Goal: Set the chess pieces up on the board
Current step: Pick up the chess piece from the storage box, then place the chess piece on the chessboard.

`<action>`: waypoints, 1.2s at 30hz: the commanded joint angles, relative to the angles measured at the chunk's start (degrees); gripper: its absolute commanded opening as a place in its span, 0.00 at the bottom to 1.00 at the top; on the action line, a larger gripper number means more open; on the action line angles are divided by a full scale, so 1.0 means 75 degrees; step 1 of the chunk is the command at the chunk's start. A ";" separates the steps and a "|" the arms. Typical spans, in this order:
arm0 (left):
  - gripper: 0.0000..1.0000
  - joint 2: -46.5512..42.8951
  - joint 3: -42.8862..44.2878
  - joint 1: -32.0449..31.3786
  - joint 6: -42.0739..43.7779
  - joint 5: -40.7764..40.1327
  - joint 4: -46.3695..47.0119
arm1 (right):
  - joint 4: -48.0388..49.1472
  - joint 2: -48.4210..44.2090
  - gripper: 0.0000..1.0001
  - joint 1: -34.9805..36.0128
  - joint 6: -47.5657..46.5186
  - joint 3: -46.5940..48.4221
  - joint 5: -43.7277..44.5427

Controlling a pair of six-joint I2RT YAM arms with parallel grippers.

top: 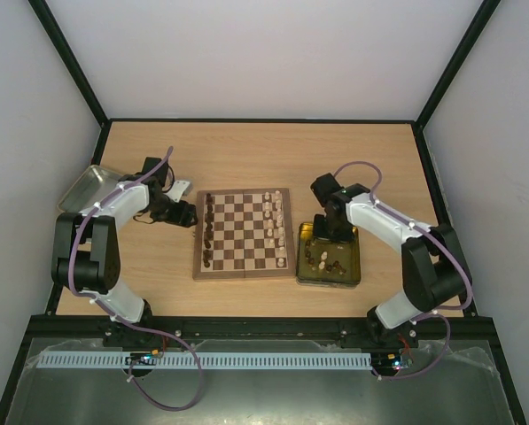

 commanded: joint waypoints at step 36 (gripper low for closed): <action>0.80 -0.0308 -0.0147 0.0865 -0.0176 0.0056 0.0131 | -0.2187 0.6084 0.02 0.2469 0.0851 1.0404 -0.0938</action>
